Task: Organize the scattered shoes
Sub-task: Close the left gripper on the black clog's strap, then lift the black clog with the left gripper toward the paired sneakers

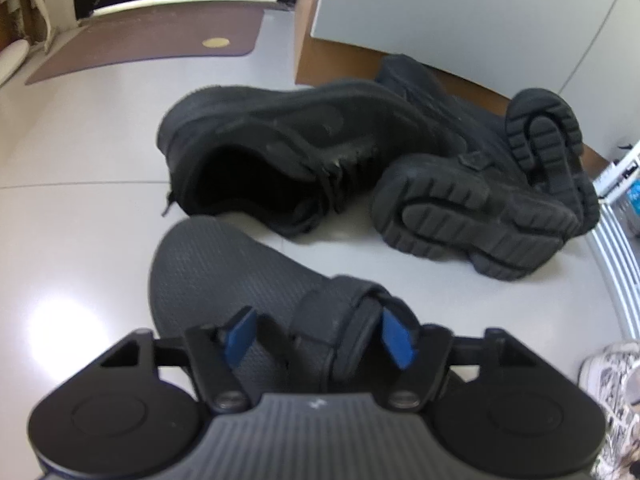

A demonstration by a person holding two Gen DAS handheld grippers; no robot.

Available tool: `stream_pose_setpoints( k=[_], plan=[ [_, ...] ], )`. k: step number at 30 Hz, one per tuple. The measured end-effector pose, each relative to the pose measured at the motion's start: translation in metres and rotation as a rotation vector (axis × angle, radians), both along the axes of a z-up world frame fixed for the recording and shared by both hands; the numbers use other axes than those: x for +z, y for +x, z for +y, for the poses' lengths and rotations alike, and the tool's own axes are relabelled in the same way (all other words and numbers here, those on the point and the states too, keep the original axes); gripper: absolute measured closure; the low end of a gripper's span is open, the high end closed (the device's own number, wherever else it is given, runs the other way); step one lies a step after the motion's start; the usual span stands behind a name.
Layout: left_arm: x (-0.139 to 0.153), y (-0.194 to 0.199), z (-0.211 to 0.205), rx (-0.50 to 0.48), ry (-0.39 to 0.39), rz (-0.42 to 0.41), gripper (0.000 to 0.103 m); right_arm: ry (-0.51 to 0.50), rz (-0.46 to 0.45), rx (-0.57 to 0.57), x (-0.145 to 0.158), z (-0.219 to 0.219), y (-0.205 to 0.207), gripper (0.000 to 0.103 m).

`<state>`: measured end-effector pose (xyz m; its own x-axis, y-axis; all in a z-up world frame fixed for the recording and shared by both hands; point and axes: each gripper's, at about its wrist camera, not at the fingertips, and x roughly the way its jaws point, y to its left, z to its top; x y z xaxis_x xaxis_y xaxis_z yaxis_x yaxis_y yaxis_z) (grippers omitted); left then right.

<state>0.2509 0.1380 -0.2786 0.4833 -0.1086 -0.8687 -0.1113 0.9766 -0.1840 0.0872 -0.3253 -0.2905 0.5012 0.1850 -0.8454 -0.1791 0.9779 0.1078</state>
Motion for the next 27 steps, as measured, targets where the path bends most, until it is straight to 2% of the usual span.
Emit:
stream_pose_setpoints(
  k=[4,6,14,27],
  plan=[
    [0.001,-0.003,-0.003,-0.020,0.012,-0.014,0.055,0.004,0.001,-0.001,0.000,0.000,0.000,0.033],
    [0.002,-0.005,-0.005,-0.024,0.017,-0.015,0.058,0.005,0.000,-0.001,0.000,0.000,0.000,0.033],
    [0.003,-0.009,-0.008,-0.040,0.013,-0.017,0.059,0.020,0.009,-0.007,-0.001,-0.002,0.000,0.033],
    [0.006,-0.033,-0.027,-0.075,-0.039,0.010,0.059,0.049,-0.006,0.004,0.007,0.003,0.001,0.033]
  ],
)
